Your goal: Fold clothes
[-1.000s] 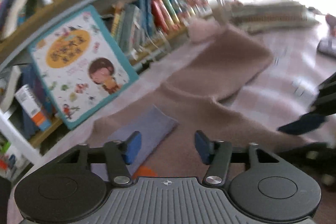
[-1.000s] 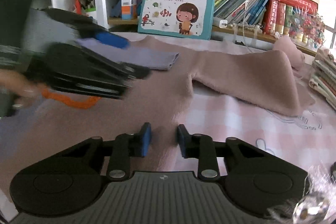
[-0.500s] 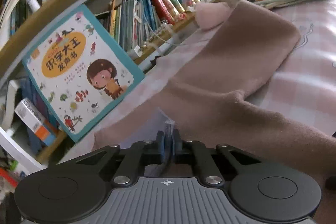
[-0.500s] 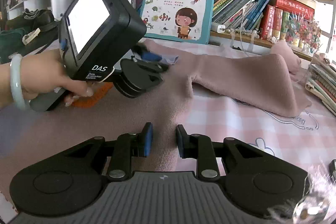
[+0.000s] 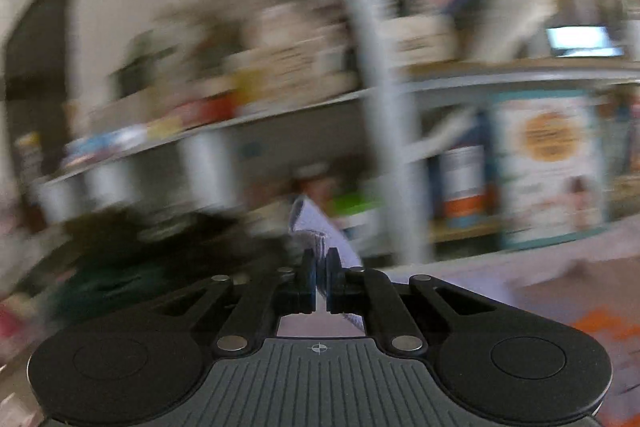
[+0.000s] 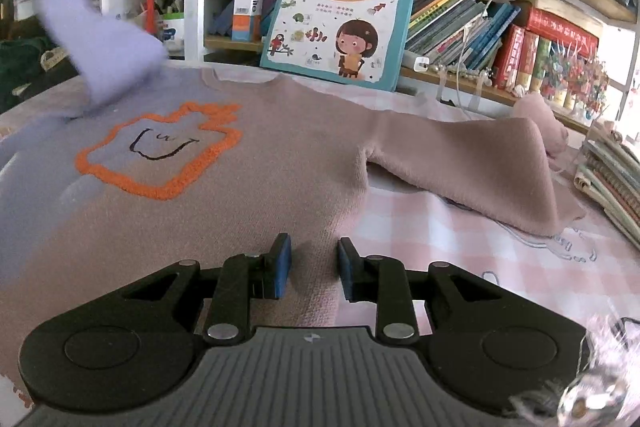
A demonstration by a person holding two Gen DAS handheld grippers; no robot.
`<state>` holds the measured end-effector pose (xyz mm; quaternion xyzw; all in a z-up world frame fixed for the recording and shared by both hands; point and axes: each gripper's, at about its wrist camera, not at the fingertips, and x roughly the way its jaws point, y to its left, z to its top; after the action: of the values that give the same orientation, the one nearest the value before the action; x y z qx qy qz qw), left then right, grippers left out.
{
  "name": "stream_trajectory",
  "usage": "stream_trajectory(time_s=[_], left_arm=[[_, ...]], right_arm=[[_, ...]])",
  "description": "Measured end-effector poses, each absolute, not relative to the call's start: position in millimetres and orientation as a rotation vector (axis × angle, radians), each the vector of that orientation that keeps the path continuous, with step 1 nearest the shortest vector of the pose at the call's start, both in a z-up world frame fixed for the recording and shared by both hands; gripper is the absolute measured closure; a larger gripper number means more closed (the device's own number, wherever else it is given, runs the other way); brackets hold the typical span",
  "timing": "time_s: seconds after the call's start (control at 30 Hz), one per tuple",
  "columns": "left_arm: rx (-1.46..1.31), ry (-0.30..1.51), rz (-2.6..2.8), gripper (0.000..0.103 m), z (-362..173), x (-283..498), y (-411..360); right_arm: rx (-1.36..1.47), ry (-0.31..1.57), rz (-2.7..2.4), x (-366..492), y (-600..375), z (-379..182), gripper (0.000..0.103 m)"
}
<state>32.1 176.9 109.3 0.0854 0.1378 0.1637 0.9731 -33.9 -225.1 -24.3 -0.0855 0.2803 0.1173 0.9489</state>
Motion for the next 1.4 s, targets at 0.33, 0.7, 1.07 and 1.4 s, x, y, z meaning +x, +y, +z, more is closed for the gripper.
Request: stream_trajectory(time_s=[0.33,0.7,1.07,1.4], left_arm=[[0.127,0.439,0.577,0.090,62.8,13.1,254.4],[-0.072,0.497,0.093,0.049,34.2,-26.6,162.9],[-0.084,0.659,-0.029,0.052,-10.0,14.6,107.5],[0.095,0.612,-0.221,0.097,-12.3,34.2,40.9]], right_arm=[[-0.213,0.569,0.216,-34.1,-218.1,-23.9,0.079],[-0.215,0.573,0.214,-34.0,-214.3,-23.2,0.088],[-0.204,0.578,0.138,-49.9,-237.2,-21.7,0.093],[-0.162,0.623,-0.011,-69.1,-276.1,-18.9,0.093]])
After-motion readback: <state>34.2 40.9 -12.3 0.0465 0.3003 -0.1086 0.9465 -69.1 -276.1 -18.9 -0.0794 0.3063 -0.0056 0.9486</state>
